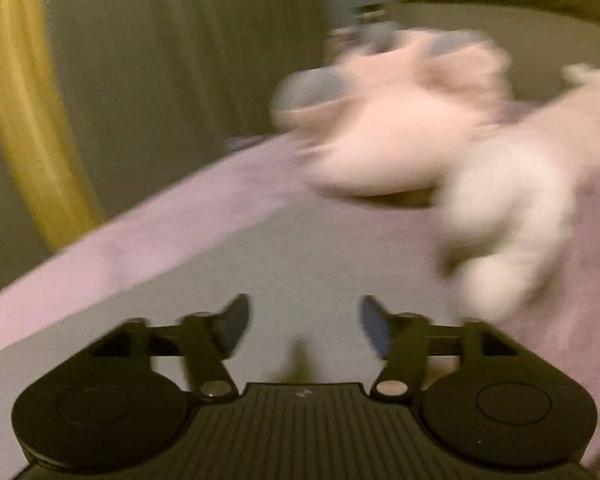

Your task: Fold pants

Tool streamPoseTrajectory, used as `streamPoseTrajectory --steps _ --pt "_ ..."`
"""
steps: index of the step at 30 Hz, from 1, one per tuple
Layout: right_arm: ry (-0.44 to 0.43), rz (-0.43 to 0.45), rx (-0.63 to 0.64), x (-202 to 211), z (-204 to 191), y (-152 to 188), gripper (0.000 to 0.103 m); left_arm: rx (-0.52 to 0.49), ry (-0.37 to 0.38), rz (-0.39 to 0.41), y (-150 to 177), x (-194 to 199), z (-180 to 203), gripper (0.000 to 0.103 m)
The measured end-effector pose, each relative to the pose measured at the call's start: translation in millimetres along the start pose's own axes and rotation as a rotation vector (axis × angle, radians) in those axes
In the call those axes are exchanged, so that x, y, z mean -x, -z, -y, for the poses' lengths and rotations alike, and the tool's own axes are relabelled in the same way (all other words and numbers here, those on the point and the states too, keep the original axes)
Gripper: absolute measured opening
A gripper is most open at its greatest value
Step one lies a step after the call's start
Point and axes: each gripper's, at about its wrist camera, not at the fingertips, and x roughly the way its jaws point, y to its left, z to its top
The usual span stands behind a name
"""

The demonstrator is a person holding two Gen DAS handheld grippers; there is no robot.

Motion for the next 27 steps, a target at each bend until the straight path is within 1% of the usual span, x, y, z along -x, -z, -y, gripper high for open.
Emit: streamPoseTrajectory --steps 2,3,4,5,6,7,8,9,10,12,17,20,21,26,27 --pt "-0.207 -0.095 -0.048 -10 -15 10 0.070 0.001 0.013 -0.024 5 -7 5 0.094" --pt "-0.268 -0.144 -0.086 -18 -17 16 0.077 -0.002 0.012 -0.021 5 -7 6 0.094" --pt "-0.330 -0.232 -0.149 -33 -19 23 0.088 -0.002 0.011 -0.013 6 -7 5 0.095" --pt "-0.353 -0.310 -0.201 -45 -17 31 0.092 0.008 0.012 -0.012 7 -6 3 0.095" --pt "-0.346 -0.391 -0.242 -57 -15 40 0.094 0.023 0.013 -0.012 7 -6 1 0.095" --pt "-0.326 -0.440 -0.266 -66 -12 45 0.093 0.042 0.014 -0.017 8 -6 -2 0.095" --pt "-0.335 -0.426 -0.278 -65 -10 43 0.094 0.062 0.007 -0.023 8 -6 -5 0.095" --pt "-0.319 -0.418 -0.262 -62 -11 40 0.096 0.076 -0.006 -0.031 8 -7 -7 0.095" --pt "-0.281 -0.414 -0.224 -61 -13 41 0.097 0.088 -0.019 -0.041 8 -8 -8 0.095" --pt "-0.255 -0.410 -0.165 -60 -21 45 0.099 0.105 -0.029 -0.061 7 -11 -10 0.095" --pt "-0.134 -0.433 -0.003 -68 -53 45 0.099 0.112 -0.043 -0.103 9 -14 -11 0.095" --pt "-0.088 -0.448 0.056 -82 -67 43 0.099 0.121 -0.025 -0.099 9 -10 -14 0.095" --pt "-0.076 -0.453 0.070 -81 -65 45 0.099 0.123 -0.026 -0.093 9 -9 -14 0.095" --pt "0.005 -0.473 0.136 -84 -81 50 0.099 0.120 -0.040 -0.091 10 -6 -13 0.095" --pt "0.013 -0.475 0.133 -87 -81 48 0.099 0.119 -0.044 -0.092 11 -5 -13 0.095"
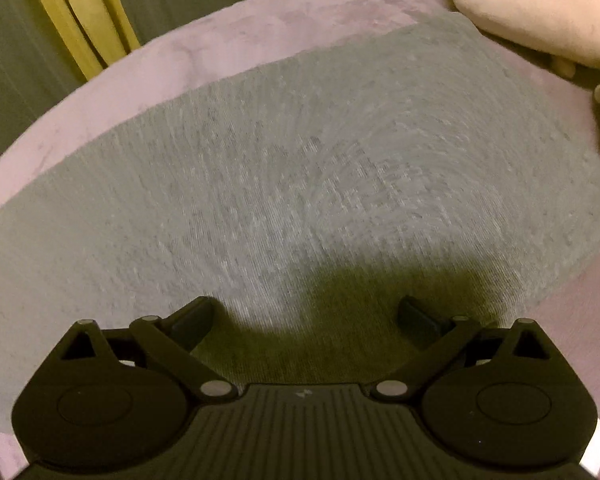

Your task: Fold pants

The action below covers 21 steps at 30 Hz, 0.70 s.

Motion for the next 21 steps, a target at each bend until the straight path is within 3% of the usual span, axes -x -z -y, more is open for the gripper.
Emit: streamPoseTrajectory --steps 2,4,6,9,13,16,19,21 --pt "-0.058 0.007 -0.028 6 -3 5 0.099 0.001 -0.005 -0.003 -1 0 0 0.095" --pt "-0.221 0.014 -0.011 11 -9 12 0.099 0.005 -0.001 -0.004 0 1 0 0.095" --pt "-0.329 0.019 0.021 14 -14 17 0.099 0.010 0.003 -0.007 -1 1 -1 0.095" --pt "-0.382 0.014 -0.025 6 -4 13 0.099 0.012 -0.009 -0.011 0 0 -1 0.095" --pt "-0.484 -0.015 -0.230 -7 49 -2 0.099 0.009 -0.019 0.001 1 2 1 0.095" --pt "-0.421 0.024 -0.274 -6 91 -14 0.099 0.003 -0.022 -0.003 1 1 2 0.095" --pt "-0.419 0.064 -0.343 -1 136 -19 0.098 -0.003 -0.027 -0.008 1 0 3 0.095" --pt "-0.318 0.103 -0.359 6 159 -22 0.098 -0.008 -0.032 -0.011 1 -1 5 0.095"
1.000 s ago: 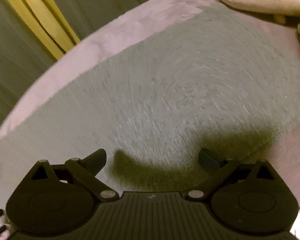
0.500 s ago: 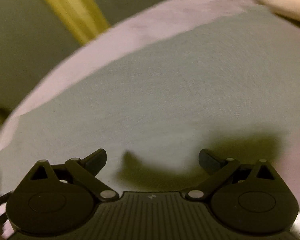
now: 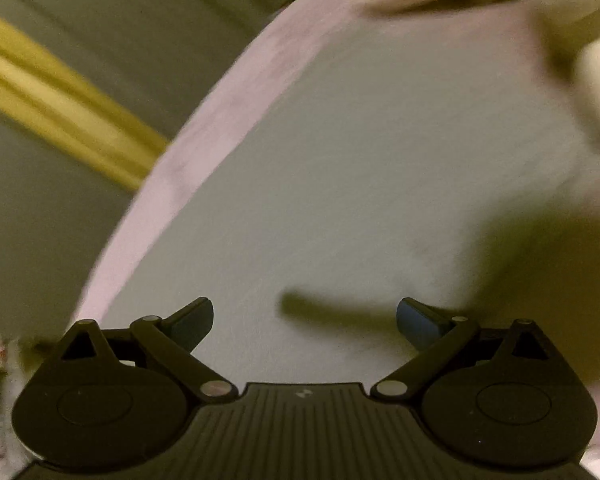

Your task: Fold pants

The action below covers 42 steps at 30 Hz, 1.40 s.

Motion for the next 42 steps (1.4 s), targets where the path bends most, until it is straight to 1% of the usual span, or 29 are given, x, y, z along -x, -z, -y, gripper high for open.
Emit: streamPoseTrajectory --steps 1,2,3,4,5,6,7,9,10,11,15,16,17,18,21,23,25,26,27,30,37,40,42 --pt "0.058 0.029 0.008 5 5 -4 0.098 -0.003 -0.003 -0.001 0 0 1 0.095" --pt "0.142 0.056 0.019 9 9 -7 0.098 -0.006 -0.004 -0.002 0 -1 1 0.095" --pt "0.278 0.081 0.030 11 10 -8 0.099 -0.009 -0.007 -0.005 0 -1 2 0.095" --pt "0.440 0.094 0.042 10 11 -9 0.099 -0.011 -0.011 -0.009 0 -2 3 0.095" --pt "0.536 0.095 0.048 10 13 -7 0.099 -0.011 -0.011 -0.010 0 -2 2 0.095" --pt "0.525 0.110 0.043 13 14 -3 0.099 -0.011 -0.011 -0.011 0 -2 2 0.095" --pt "0.444 0.139 0.033 20 11 3 0.099 -0.011 -0.011 -0.011 0 -2 3 0.095" --pt "0.319 0.149 0.035 24 0 15 0.099 -0.015 -0.014 -0.016 0 -3 3 0.095" --pt "0.280 0.136 0.053 21 -13 23 0.099 -0.017 -0.015 -0.019 0 -3 4 0.095" --pt "0.261 0.120 0.084 18 -26 29 0.099 -0.021 -0.019 -0.022 0 -4 4 0.095" --pt "0.160 0.011 0.287 0 -88 57 0.099 -0.056 -0.027 -0.033 2 -5 9 0.095" --pt "0.136 -0.013 0.323 -8 -102 65 0.099 -0.070 -0.026 -0.037 3 -5 11 0.095" --pt "0.124 -0.036 0.347 -12 -107 71 0.099 -0.086 -0.019 -0.040 4 -4 12 0.095" --pt "0.119 -0.068 0.372 -19 -114 81 0.099 -0.103 -0.010 -0.045 6 -2 14 0.095" --pt "0.173 -0.120 0.448 -33 -127 103 0.099 -0.173 0.027 -0.052 12 4 21 0.095" --pt "0.185 -0.101 0.510 -27 -138 107 0.099 -0.220 0.041 -0.050 17 8 26 0.095" --pt "0.196 -0.075 0.525 -22 -139 110 0.099 -0.252 0.039 -0.041 22 13 29 0.096" --pt "0.197 -0.073 0.519 -19 -138 112 0.099 -0.261 0.038 -0.038 24 16 30 0.096" --pt "0.195 -0.073 0.506 -10 -135 121 0.099 -0.268 0.040 -0.036 26 18 31 0.096" --pt "0.191 -0.071 0.451 -8 -136 123 0.099 -0.292 0.053 -0.031 31 24 32 0.096" --pt "0.161 -0.044 0.338 8 -118 110 0.099 -0.322 0.060 -0.007 37 33 35 0.096" --pt "0.149 0.024 0.294 30 -108 106 0.099 -0.316 0.062 -0.011 36 32 34 0.096" --pt "0.122 0.064 0.279 41 -100 98 0.099 -0.309 0.065 -0.017 34 31 33 0.096"
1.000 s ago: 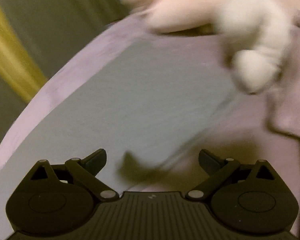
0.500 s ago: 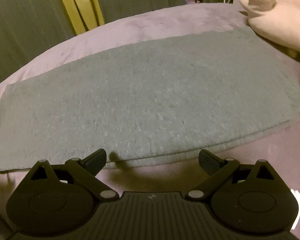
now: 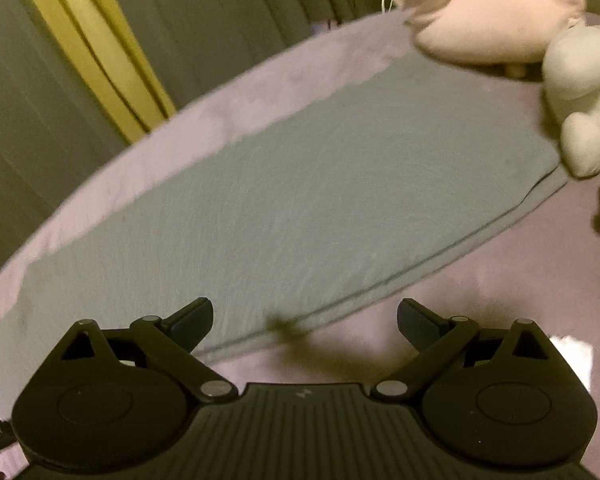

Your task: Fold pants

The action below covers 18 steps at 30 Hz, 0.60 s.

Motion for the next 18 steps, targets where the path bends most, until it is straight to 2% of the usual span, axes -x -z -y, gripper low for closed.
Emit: streamPoseTrajectory --steps 4,7,9,11,14,16,17,18 --pt "-0.044 0.138 -0.024 22 38 -17 0.099 0.019 0.004 0.010 -1 1 -2 0.096" --pt "-0.046 0.134 -0.097 21 76 -32 0.099 0.043 0.007 0.024 -2 1 -5 0.096" --pt "-0.052 0.128 -0.209 14 106 -38 0.099 0.071 0.020 0.027 -5 -1 -8 0.096" --pt "-0.068 0.086 -0.381 0 143 -41 0.099 0.109 0.031 0.015 -9 -5 -13 0.096" --pt "-0.082 0.101 -0.530 -17 178 -37 0.098 0.177 0.032 0.023 -14 -11 -23 0.096" --pt "-0.108 0.120 -0.596 -27 191 -32 0.093 0.241 0.060 0.016 -17 -15 -32 0.096" --pt "-0.106 0.119 -0.604 -31 193 -32 0.092 0.279 0.081 0.008 -18 -17 -38 0.096" --pt "-0.086 0.118 -0.593 -35 193 -33 0.086 0.324 0.101 -0.001 -19 -21 -45 0.096"
